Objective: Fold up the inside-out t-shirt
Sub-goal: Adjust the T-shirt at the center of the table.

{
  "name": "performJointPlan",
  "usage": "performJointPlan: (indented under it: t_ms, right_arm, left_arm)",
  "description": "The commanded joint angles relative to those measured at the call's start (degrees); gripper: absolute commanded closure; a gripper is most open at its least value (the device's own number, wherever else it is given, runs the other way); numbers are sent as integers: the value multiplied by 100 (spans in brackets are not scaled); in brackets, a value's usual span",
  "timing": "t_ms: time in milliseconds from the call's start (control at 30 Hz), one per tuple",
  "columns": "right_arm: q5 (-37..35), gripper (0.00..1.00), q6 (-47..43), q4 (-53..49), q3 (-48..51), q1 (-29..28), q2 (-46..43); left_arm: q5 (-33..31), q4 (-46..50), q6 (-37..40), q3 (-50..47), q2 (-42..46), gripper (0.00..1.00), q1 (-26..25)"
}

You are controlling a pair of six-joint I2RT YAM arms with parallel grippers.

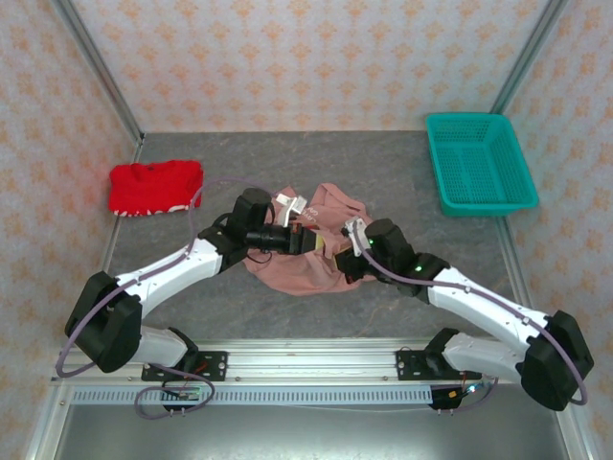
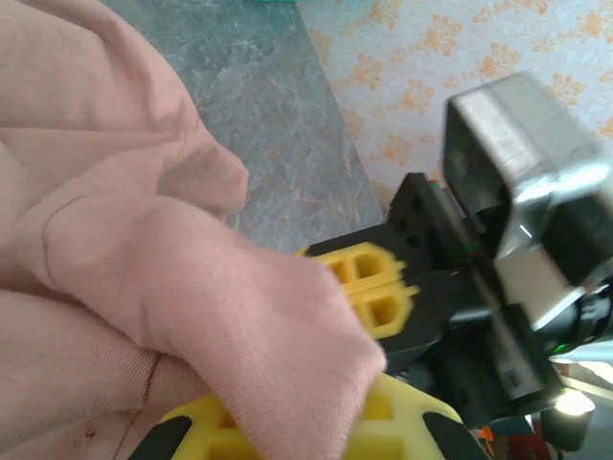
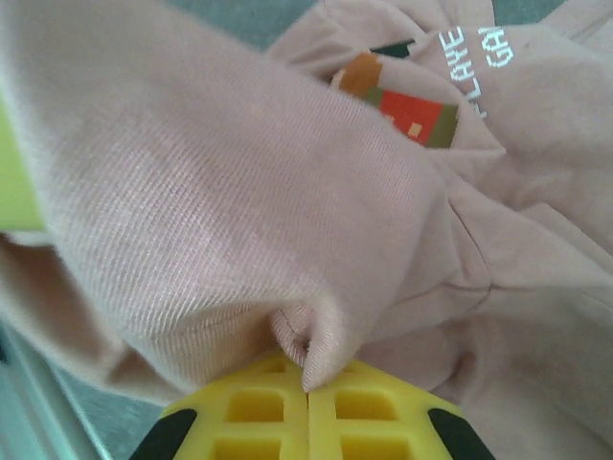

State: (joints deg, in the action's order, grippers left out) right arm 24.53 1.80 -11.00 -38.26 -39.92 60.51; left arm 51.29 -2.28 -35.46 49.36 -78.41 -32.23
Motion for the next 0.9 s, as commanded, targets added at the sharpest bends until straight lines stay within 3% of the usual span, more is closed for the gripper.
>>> performJointPlan:
  t_ms: [0,100,333,433,533,700,867]
  right_arm:
    - [1092,100,436,221,-93,367,-149]
    - [1802,100,829,453,-150,590,69]
    - [2214,100,2028,1644,-266,829,968]
    - [2220,100,2400,1878,-372,950,1390]
    - [2248,100,2620,1997,-441,1085,1695]
    - [2300,100,2772,2092,-535,1162,1996]
    - [2319,100,2773,2060,-543,1226,2079]
  left_arm:
    - [-378,353,384,146,-108,100,172]
    - [-1180,863,806,391,-391,93,249]
    - [-3559,1877,1020,739,-572,55,95]
    - [-4799,2479,1122,644,-197,49,-288]
    - [-5490,2999,998,627,89,47,-721]
    - [-5891,3186,851,714,308,50,-1323]
    - [-4879,2589,1389,1007,-149,67,-1410]
